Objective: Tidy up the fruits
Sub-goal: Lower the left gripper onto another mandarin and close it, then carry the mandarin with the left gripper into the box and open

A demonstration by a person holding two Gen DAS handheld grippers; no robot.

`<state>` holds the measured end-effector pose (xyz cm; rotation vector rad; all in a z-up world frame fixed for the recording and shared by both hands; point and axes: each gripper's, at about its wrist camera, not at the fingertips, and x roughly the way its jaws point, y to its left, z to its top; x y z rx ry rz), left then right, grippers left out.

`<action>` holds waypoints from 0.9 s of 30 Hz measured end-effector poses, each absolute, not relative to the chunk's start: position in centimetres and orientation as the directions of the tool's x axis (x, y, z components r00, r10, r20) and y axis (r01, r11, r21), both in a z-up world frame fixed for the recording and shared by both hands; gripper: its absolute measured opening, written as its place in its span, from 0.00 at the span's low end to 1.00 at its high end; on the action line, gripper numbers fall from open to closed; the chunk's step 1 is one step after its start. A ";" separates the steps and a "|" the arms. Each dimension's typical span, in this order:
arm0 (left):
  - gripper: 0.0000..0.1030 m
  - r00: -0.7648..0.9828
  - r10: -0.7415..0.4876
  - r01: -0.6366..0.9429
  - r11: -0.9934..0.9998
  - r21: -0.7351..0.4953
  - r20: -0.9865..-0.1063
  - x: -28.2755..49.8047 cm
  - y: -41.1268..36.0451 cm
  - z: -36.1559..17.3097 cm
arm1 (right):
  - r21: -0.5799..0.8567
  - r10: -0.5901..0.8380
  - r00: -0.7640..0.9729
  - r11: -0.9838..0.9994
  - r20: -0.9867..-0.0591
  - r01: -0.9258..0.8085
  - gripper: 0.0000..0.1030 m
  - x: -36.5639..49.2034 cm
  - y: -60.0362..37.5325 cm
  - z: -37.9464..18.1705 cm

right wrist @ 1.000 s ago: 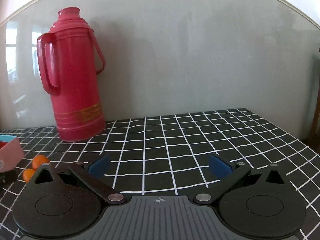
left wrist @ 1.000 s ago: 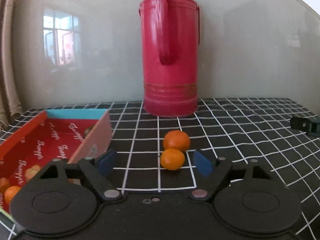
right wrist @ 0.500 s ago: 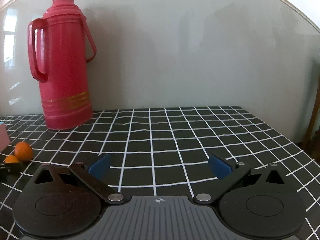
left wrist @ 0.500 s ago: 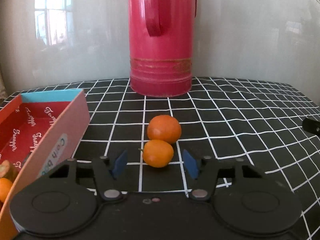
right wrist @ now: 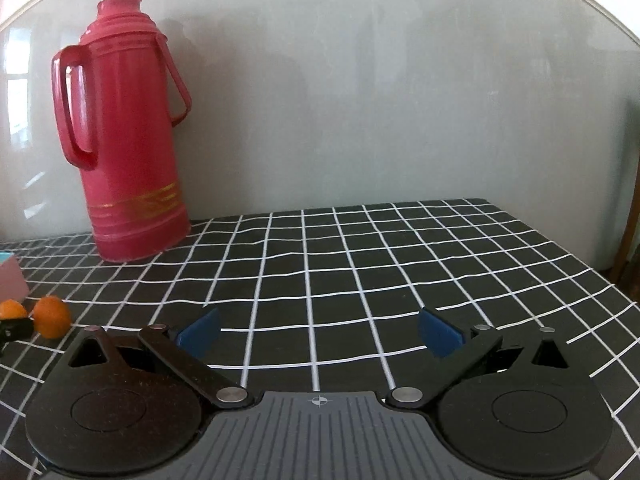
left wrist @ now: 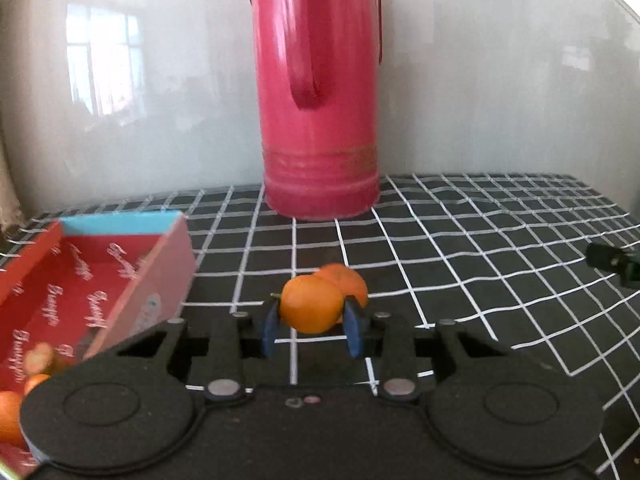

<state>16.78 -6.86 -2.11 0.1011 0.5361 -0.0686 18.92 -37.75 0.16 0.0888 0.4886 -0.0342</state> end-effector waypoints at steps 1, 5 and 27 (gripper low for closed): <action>0.24 0.863 -0.037 0.090 0.993 0.082 -0.505 16.2 -6.6 -1.8 | 0.080 -0.007 0.882 0.995 -0.470 0.051 1.00 18.9 -37.5 0.2; 0.24 0.872 -0.029 0.081 0.993 0.086 -0.489 14.2 -5.4 -1.1 | 0.095 0.016 0.886 0.995 -0.464 0.032 1.00 19.0 -36.3 0.5; 0.53 0.880 0.169 -0.150 0.986 0.078 -0.444 10.0 4.6 1.3 | 0.130 0.126 0.875 0.989 -0.467 -0.072 1.00 18.3 -28.6 1.2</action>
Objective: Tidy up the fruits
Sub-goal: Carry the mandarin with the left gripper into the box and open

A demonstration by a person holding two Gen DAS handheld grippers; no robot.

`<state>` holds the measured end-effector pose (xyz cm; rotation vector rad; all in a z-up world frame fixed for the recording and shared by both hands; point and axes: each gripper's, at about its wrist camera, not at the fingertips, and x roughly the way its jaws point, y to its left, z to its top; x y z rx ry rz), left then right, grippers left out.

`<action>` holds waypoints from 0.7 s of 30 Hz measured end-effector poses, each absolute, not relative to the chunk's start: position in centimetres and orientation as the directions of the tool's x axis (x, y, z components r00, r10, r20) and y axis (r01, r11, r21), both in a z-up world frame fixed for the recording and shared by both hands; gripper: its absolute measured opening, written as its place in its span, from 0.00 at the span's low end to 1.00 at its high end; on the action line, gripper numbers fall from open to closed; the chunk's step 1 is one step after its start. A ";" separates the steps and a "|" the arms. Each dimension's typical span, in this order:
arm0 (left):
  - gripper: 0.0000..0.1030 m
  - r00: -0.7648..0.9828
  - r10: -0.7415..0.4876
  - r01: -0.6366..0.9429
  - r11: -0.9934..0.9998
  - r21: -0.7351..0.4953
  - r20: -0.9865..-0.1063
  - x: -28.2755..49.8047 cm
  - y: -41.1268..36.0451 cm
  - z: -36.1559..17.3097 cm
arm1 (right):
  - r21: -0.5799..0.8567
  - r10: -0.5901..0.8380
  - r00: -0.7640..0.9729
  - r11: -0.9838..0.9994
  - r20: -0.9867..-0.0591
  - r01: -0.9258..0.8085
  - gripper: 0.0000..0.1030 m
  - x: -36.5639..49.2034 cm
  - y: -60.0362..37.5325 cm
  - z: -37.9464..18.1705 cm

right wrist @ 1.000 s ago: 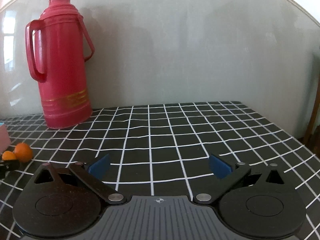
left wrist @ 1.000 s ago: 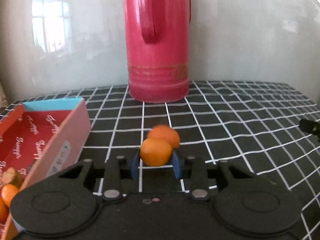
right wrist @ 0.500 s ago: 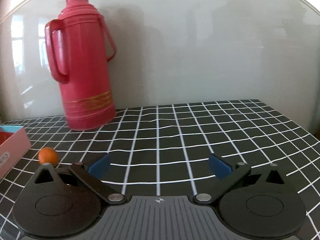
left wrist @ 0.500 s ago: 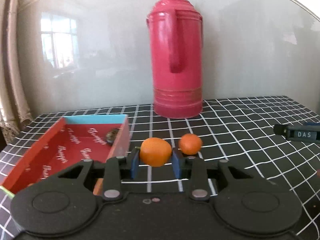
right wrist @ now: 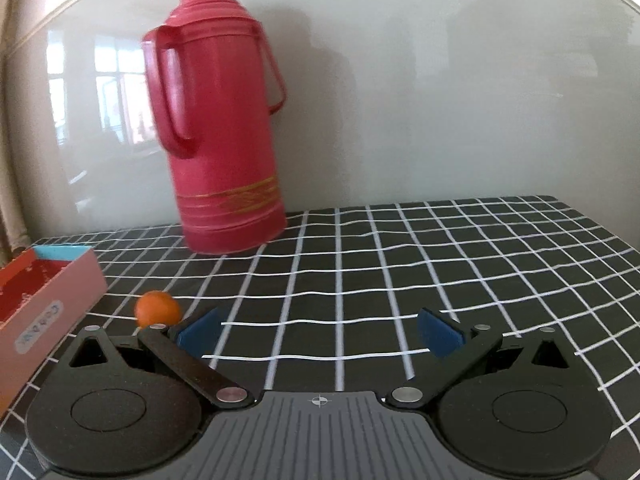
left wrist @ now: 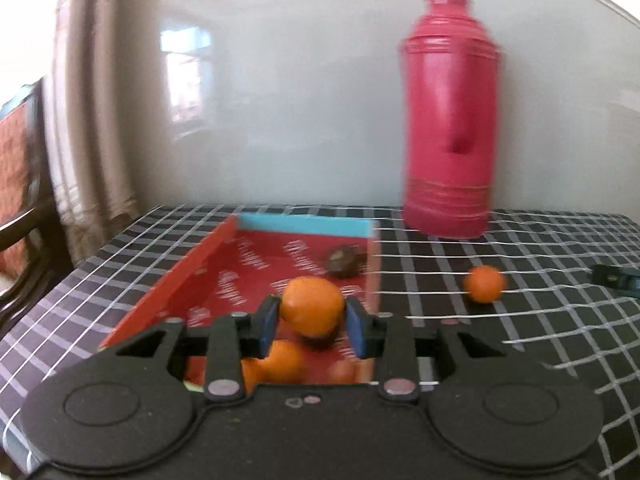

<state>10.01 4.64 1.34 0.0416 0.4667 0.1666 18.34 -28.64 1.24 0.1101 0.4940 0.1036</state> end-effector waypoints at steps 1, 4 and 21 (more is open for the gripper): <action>0.73 0.880 0.201 -0.184 0.980 0.079 -0.430 9.8 5.2 1.4 | 0.135 0.139 0.880 0.987 -0.454 -0.086 1.00 18.2 -28.3 1.4; 0.94 0.901 0.289 -0.273 0.957 0.095 -0.325 8.5 6.4 2.1 | 0.140 0.190 0.891 0.980 -0.413 -0.144 1.00 18.0 -27.1 1.8; 0.94 0.840 0.392 -0.409 0.912 0.037 -0.375 7.3 14.3 1.2 | -0.056 0.221 0.852 0.958 -0.475 -0.280 1.00 21.7 -16.6 0.6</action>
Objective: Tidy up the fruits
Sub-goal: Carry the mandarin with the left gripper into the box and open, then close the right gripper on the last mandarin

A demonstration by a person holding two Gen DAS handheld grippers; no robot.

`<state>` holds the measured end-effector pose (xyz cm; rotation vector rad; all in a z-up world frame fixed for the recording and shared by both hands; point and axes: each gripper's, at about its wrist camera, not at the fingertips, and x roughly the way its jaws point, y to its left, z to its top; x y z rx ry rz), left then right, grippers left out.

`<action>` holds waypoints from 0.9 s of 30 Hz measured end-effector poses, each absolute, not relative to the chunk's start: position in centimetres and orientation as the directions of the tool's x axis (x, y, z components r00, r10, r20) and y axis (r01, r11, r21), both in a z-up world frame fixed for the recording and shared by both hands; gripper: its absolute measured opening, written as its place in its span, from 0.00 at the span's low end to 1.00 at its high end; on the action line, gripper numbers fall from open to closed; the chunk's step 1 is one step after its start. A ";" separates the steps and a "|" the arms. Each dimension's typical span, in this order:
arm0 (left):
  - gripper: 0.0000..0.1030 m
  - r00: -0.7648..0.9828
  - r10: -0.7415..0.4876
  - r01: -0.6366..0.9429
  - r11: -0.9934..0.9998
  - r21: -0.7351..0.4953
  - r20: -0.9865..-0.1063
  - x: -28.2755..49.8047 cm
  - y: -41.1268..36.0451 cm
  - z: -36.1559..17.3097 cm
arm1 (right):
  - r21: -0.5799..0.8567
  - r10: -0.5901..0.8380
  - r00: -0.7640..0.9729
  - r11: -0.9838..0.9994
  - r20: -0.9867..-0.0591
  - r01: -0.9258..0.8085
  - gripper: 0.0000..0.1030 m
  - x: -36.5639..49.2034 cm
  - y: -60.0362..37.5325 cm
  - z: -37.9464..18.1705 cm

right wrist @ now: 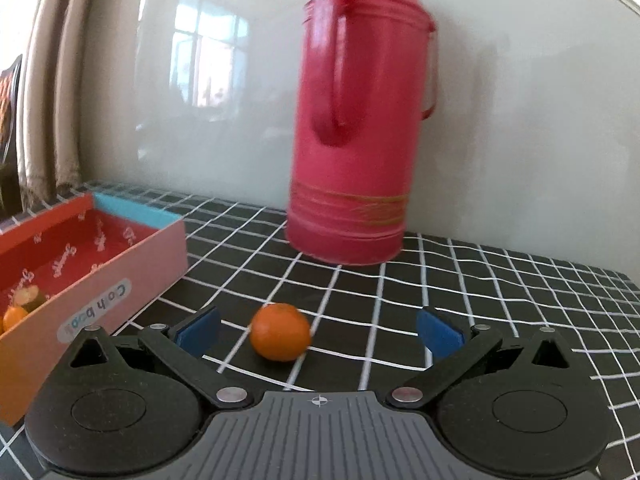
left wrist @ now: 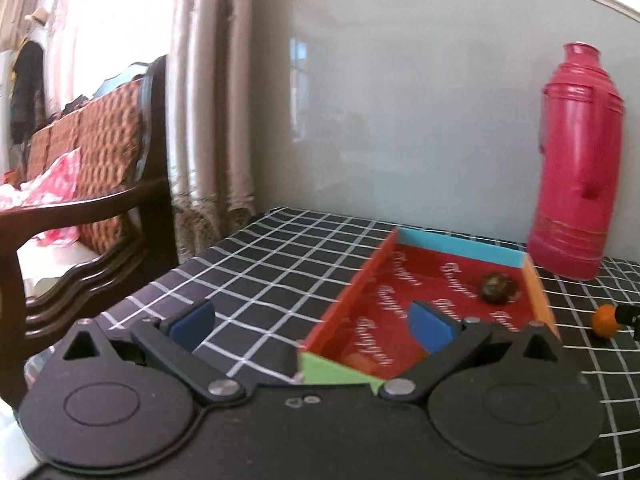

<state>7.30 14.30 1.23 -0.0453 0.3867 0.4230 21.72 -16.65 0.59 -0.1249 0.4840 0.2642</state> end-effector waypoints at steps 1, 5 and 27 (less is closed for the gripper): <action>0.94 0.835 0.399 -0.418 0.908 0.035 -0.378 7.2 14.8 1.2 | -0.069 0.213 0.852 0.958 -0.478 -0.278 1.00 22.0 -16.2 0.5; 0.94 0.818 0.418 -0.450 0.893 0.014 -0.395 6.7 16.7 0.9 | -0.062 0.214 0.844 0.958 -0.492 -0.280 1.00 22.8 -15.4 0.2; 0.94 0.781 0.470 -0.502 0.864 0.035 -0.412 4.7 19.9 0.6 | 0.044 0.417 0.793 0.894 -0.443 -0.446 0.40 21.0 -10.5 2.8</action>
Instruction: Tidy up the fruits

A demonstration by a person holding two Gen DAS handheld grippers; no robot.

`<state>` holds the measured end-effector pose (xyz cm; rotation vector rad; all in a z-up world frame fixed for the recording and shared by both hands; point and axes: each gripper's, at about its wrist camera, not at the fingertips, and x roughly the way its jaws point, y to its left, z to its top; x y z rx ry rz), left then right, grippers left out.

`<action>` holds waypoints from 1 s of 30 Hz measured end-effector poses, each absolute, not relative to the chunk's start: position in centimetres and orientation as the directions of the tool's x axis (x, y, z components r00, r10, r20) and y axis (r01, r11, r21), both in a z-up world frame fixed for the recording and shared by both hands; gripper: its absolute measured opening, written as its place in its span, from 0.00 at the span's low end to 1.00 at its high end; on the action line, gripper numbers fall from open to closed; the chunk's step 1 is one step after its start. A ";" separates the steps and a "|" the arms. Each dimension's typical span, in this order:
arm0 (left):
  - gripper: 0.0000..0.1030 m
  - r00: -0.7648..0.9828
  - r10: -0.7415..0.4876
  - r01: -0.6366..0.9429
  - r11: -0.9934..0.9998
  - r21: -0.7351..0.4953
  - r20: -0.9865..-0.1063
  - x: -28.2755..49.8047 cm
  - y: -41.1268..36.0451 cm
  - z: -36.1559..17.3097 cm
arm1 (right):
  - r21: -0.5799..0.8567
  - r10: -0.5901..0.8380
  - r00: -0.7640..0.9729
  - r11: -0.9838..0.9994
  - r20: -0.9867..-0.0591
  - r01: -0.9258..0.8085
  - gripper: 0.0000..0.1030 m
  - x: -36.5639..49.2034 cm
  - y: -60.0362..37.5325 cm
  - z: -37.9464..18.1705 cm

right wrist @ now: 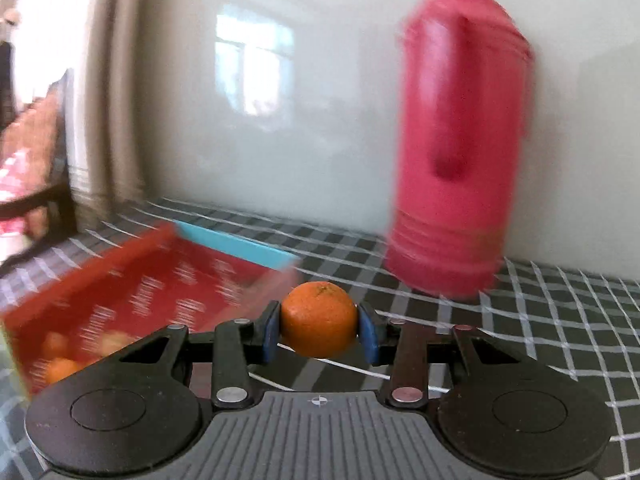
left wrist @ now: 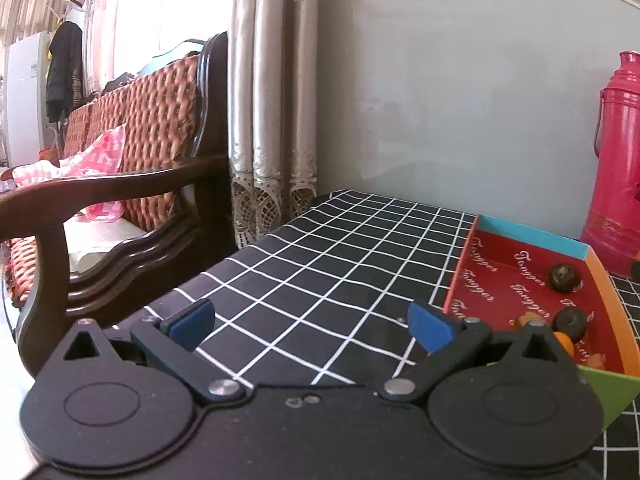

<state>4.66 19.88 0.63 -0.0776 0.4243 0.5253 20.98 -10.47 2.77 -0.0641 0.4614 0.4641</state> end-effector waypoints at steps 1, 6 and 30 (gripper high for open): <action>0.94 0.778 0.473 -0.504 0.863 0.038 -0.413 4.6 20.0 0.6 | 0.046 0.442 0.787 0.881 -0.430 -0.470 0.40 20.5 -9.6 3.1; 0.94 0.773 0.482 -0.511 0.859 0.045 -0.412 4.0 20.3 0.6 | 0.046 0.524 0.743 0.828 -0.417 -0.558 0.40 18.7 -5.4 3.6; 0.94 0.893 0.307 -0.316 0.948 0.027 -0.329 2.9 10.8 3.4 | -0.036 0.397 0.869 0.904 -0.296 -0.426 1.00 10.7 -15.0 6.6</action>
